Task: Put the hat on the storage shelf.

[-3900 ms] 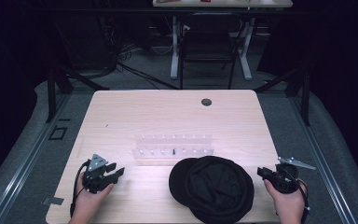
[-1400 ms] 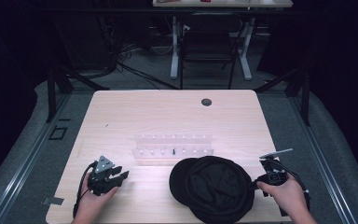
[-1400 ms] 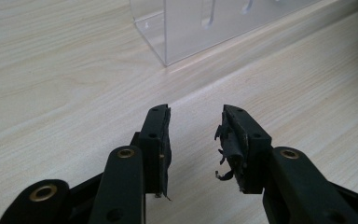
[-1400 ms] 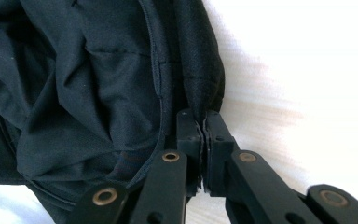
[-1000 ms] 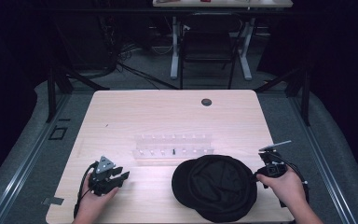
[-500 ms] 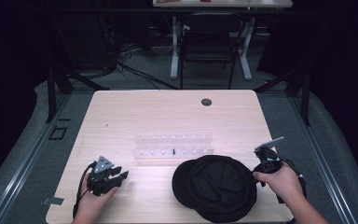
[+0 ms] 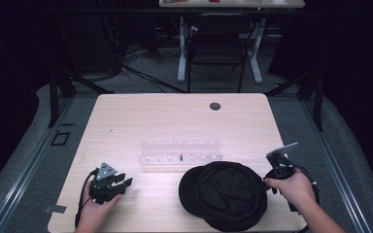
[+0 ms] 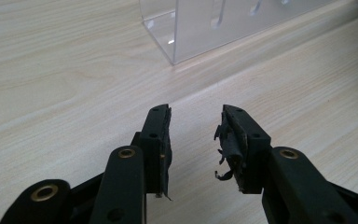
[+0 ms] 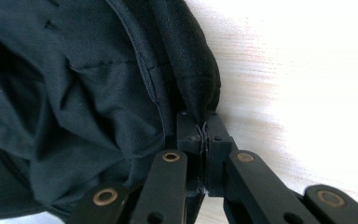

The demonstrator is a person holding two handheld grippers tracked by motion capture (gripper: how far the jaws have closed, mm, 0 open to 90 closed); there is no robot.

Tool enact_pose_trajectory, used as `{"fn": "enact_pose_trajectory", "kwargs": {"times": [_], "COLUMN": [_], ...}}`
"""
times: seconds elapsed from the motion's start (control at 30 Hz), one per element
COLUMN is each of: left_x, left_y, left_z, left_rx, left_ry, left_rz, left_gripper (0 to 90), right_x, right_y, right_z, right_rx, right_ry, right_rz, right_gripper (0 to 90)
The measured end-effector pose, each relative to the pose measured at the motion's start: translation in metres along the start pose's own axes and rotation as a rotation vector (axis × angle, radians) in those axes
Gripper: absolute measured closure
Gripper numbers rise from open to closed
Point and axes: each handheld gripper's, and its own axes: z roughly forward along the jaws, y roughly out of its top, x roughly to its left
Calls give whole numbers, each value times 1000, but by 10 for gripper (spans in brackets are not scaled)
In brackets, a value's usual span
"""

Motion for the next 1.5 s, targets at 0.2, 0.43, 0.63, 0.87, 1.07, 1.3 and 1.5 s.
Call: {"fn": "enact_pose_trajectory", "kwargs": {"times": [0.2, 0.43, 0.63, 0.87, 1.07, 1.3, 1.5], "left_x": [1, -1, -1, 0, 0, 1, 2], "left_y": [0, -1, -1, -1, -1, -2, -1], "left_z": [0, -1, 0, 1, 1, 1, -1], "left_rx": [0, -1, 0, 8, 7, 1, 6], "left_ry": [1, -1, 0, 3, 3, 7, -2], "left_rz": [-1, 1, -1, 2, -3, -10, -12], "left_gripper": [629, 636, 636, 650, 646, 613, 609], "right_x": [2, 15, 25, 31, 44, 54, 63], "right_y": [0, 1, 3, 6, 6, 7, 7], "right_z": [-16, -39, -58, -84, -105, -118, -127], "right_rx": [9, 9, -18, -13, -37, -45, -35], "right_ry": [33, 35, 63, 151, 198, 221, 220], "right_rz": [-18, -48, -31, -53, -65, -71, -90], "right_gripper": [883, 884, 885, 885, 885, 886, 886]}}
